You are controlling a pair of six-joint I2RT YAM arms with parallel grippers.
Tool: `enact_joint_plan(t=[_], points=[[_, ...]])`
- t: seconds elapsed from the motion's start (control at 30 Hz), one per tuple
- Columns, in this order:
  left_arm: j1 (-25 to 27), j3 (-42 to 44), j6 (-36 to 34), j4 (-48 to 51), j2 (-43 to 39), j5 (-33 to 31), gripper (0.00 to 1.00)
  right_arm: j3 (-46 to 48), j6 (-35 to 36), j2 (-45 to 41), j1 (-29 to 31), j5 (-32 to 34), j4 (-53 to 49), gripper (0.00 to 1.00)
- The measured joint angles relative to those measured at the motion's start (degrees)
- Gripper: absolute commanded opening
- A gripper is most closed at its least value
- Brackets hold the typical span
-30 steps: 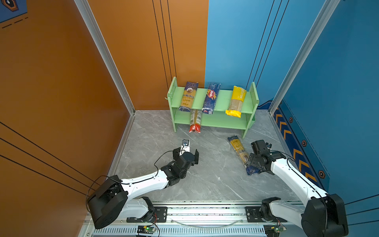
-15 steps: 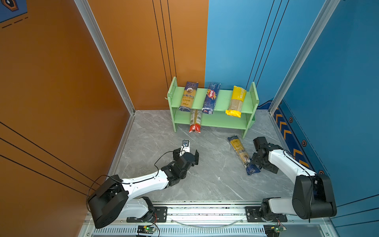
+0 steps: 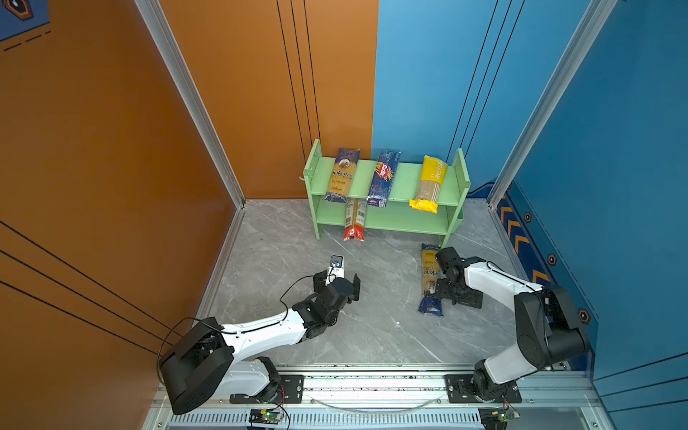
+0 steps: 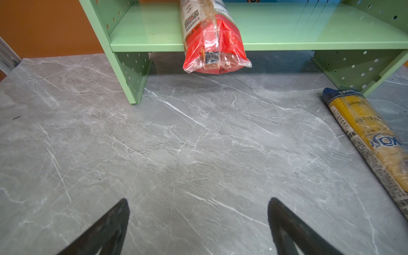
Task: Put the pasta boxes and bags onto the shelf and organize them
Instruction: 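Push the blue-and-yellow bag toward the left gripper with the right gripper, then lower the left gripper onto the blue-and-yellow bag's blue end and close it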
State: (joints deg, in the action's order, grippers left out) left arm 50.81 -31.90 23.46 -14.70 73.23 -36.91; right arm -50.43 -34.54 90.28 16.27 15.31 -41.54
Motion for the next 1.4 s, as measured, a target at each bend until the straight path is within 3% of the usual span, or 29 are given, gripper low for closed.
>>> enact_joint_plan(t=[0.27,0.43,0.67,0.9,1.4], points=[[0.1,0.1,-1.2,-0.3,0.2,2.5,0.98,-1.1,-0.5,0.6,3.7,-3.7,2.1,1.00],[0.7,0.1,-3.5,-1.6,3.0,7.7,0.98,-0.4,-0.4,-5.3,3.5,-5.3,2.2,1.00],[3.7,-0.6,-7.7,-5.1,9.6,16.9,0.98,2.3,-0.4,-14.7,0.5,-6.4,2.1,1.00],[7.5,-6.2,-9.5,-5.8,17.5,20.8,0.98,5.3,-0.4,-20.5,-3.5,-7.1,2.1,1.00],[10.8,-16.3,-10.2,-8.2,27.7,26.6,0.98,9.2,-3.0,-21.4,-5.7,-6.5,4.6,1.00]])
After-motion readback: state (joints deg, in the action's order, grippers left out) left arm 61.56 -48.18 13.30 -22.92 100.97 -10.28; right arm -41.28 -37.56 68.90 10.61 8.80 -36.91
